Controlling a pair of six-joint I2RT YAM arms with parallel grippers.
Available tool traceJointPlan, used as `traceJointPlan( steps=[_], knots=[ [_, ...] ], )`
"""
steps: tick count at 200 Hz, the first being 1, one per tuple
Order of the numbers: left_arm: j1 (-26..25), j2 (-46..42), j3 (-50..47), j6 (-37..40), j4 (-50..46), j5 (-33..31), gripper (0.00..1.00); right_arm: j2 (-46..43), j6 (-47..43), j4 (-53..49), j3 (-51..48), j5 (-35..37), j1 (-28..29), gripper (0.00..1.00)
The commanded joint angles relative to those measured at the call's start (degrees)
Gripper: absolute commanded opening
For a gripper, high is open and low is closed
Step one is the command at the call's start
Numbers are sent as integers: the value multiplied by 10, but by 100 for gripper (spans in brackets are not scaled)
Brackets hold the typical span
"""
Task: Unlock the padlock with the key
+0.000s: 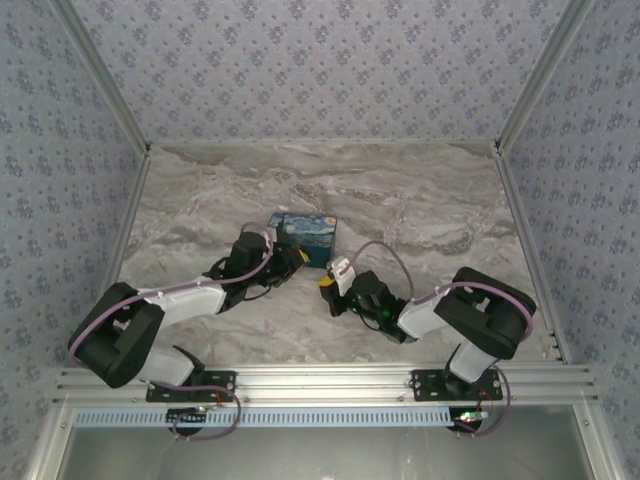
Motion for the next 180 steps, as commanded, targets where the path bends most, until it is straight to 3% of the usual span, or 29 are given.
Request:
traceJointPlan(
  steps=[1,180],
  knots=[
    [-5,-21,-2,-6,9,5,18,19,-7,67,17,-3,-7,0],
    [-5,-30,-5,-4,0,-5,18,41,11,73,25,28,-17,0]
  ],
)
